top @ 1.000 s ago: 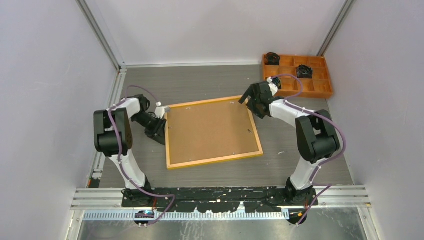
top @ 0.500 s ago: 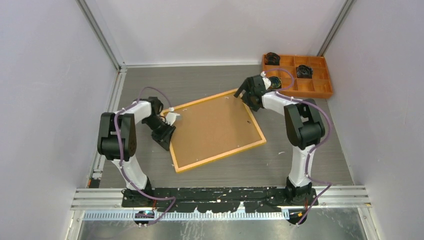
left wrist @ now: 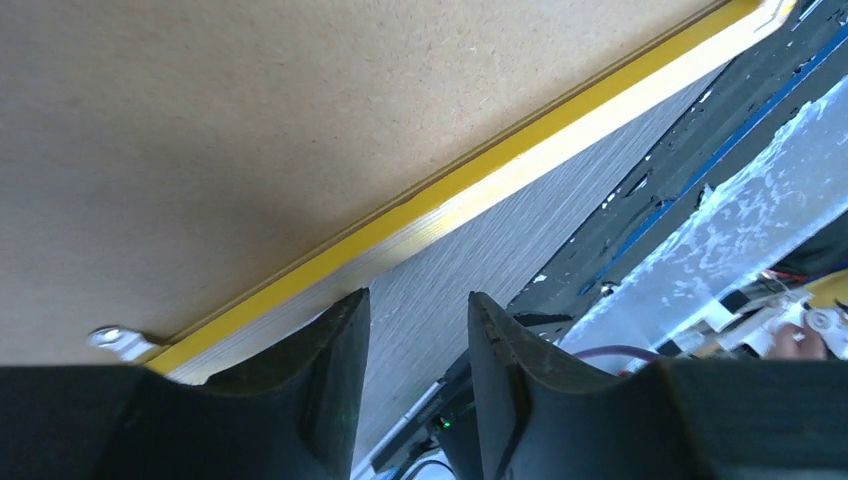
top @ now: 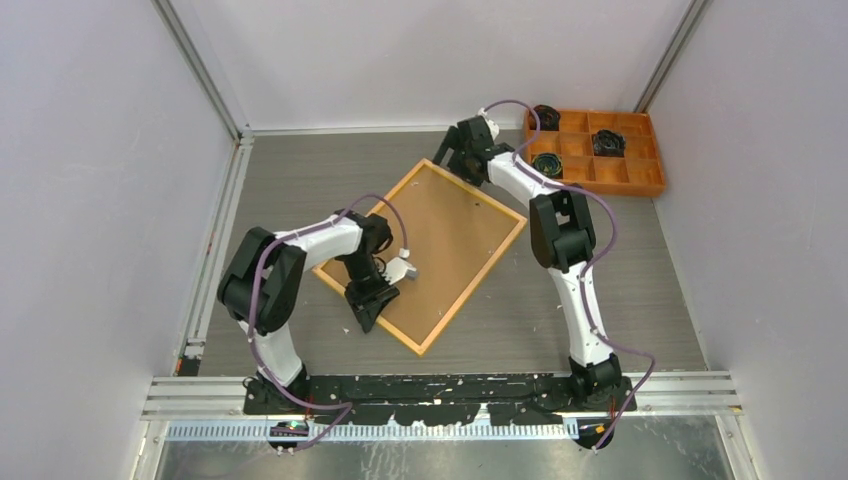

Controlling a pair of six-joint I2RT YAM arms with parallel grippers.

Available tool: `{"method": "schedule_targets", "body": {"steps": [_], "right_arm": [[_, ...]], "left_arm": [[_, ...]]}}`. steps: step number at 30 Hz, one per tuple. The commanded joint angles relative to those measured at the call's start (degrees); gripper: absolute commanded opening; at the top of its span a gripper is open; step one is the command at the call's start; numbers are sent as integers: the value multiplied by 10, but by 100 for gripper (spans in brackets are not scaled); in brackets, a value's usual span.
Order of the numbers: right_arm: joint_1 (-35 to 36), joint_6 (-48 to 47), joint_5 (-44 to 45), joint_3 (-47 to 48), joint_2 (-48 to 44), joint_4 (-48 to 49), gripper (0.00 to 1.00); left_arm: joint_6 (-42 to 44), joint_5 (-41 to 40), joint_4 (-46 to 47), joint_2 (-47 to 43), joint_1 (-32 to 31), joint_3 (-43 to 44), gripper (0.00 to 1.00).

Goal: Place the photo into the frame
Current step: Adjust the photo frame at the center of the board.

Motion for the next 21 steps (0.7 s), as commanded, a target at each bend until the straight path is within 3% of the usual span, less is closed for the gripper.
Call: {"method": "schedule_targets", "body": {"steps": [1, 7, 10, 17, 21], "right_arm": [[10, -33, 7, -2, -68, -103, 100], [-2, -80, 120, -22, -159, -181, 100], [-2, -69, 146, -109, -230, -178, 100], [-2, 5, 50, -412, -463, -92, 100], [-2, 66, -42, -567, -566, -34, 100]], "left_arm": [[46, 10, 17, -59, 12, 11, 45], [92, -9, -70, -108, 71, 69, 50], [103, -10, -83, -99, 147, 130, 50], [70, -10, -34, 45, 327, 298, 50], [54, 5, -37, 134, 368, 366, 48]]}}
